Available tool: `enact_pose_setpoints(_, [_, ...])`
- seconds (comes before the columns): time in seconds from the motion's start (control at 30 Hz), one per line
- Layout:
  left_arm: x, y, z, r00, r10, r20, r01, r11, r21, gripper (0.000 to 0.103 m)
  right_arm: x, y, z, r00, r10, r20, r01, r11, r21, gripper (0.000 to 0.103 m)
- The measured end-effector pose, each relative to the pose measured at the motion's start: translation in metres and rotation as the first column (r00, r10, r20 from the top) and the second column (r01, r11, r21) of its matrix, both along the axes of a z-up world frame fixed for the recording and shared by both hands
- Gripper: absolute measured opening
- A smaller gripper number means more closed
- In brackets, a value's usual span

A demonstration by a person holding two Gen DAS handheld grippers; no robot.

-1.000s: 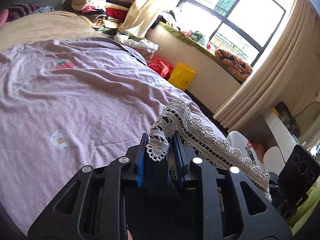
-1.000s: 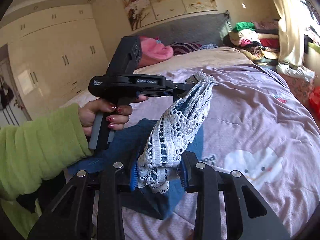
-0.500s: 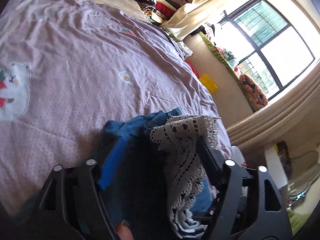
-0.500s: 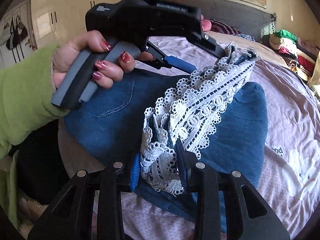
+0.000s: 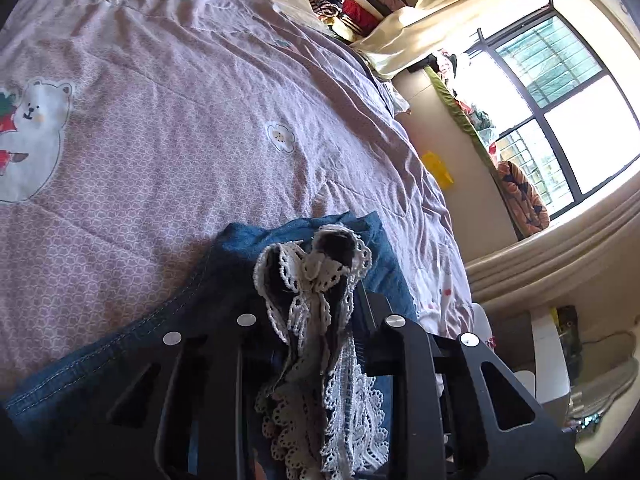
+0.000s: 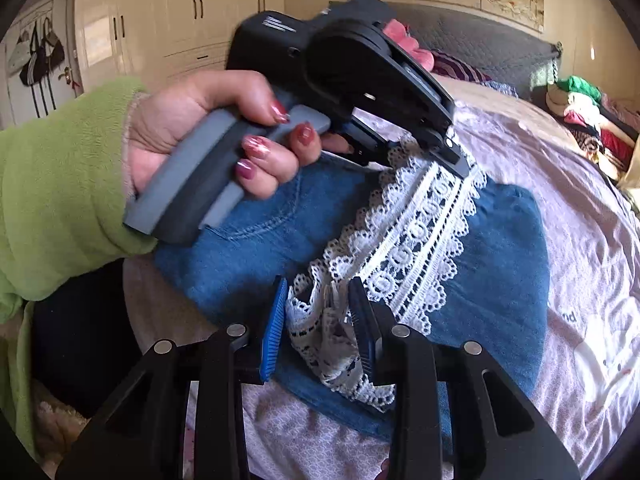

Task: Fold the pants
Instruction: 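Lift the lace cuffs with both grippers and fold them over toward the waistband, then smooth the folded lace cuffs flat and open both grippers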

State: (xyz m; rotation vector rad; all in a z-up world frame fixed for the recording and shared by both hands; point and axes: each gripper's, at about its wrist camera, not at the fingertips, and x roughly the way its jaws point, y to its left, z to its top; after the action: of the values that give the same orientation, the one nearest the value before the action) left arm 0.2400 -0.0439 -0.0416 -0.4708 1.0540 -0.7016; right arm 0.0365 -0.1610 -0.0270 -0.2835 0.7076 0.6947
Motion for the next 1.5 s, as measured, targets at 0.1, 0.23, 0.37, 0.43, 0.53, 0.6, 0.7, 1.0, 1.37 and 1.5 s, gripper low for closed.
enact_pose_setpoints(0.1, [-0.001, 0.007, -0.005, 1.000, 0.027, 0.008, -0.028, 0.999, 0.035, 0.018, -0.001, 0.004, -0.008, 1.000, 0.007, -0.023, -0.007, 1.000, -0.006, 0.033])
enact_pose_setpoints(0.23, [-0.006, 0.017, -0.011, 0.999, 0.047, 0.021, -0.048, 0.998, 0.047, 0.018, -0.004, -0.001, -0.009, 0.999, 0.029, -0.040, -0.028, 0.999, 0.029, 0.038])
enact_pose_setpoints(0.37, [-0.007, 0.020, -0.007, 0.997, 0.048, 0.054, -0.052, 0.996, 0.074, 0.018, -0.005, -0.025, 0.011, 0.998, 0.012, -0.067, -0.003, 0.991, 0.135, 0.049])
enact_pose_setpoints(0.43, [-0.004, 0.017, -0.011, 0.998, 0.046, 0.046, -0.050, 0.995, 0.091, 0.021, -0.001, -0.037, 0.022, 0.998, -0.016, -0.062, 0.027, 0.985, 0.171, 0.049])
enact_pose_setpoints(0.53, [-0.003, 0.019, -0.014, 0.998, 0.054, 0.033, -0.056, 0.996, 0.073, 0.023, 0.007, -0.052, 0.028, 0.995, -0.078, -0.059, 0.087, 0.983, 0.164, 0.051])
enact_pose_setpoints(0.6, [-0.006, 0.023, -0.009, 0.997, 0.071, 0.040, -0.074, 0.995, 0.072, 0.039, 0.007, -0.059, 0.027, 0.991, -0.121, -0.060, 0.129, 0.982, 0.139, 0.052])
enact_pose_setpoints(0.7, [-0.018, 0.030, 0.008, 0.990, 0.101, 0.096, -0.111, 0.989, 0.101, 0.055, 0.013, -0.072, 0.020, 0.977, -0.192, -0.093, 0.203, 0.969, 0.138, 0.052])
enact_pose_setpoints(1.0, [-0.087, 0.049, 0.034, 0.980, 0.128, 0.152, -0.158, 0.967, 0.202, 0.059, 0.015, -0.104, 0.003, 0.944, -0.297, -0.147, 0.314, 0.942, 0.116, 0.060])
enact_pose_setpoints(1.37, [-0.160, 0.020, 0.013, 0.993, 0.098, 0.067, -0.108, 0.980, 0.164, 0.054, 0.075, -0.061, 0.049, 0.982, -0.147, -0.122, 0.156, 0.985, 0.070, 0.076])
enact_pose_setpoints(1.5, [-0.162, 0.008, -0.002, 0.992, 0.117, 0.037, -0.122, 0.965, 0.232, 0.047, 0.115, -0.020, 0.045, 0.973, -0.109, -0.202, 0.111, 0.994, -0.005, 0.077])
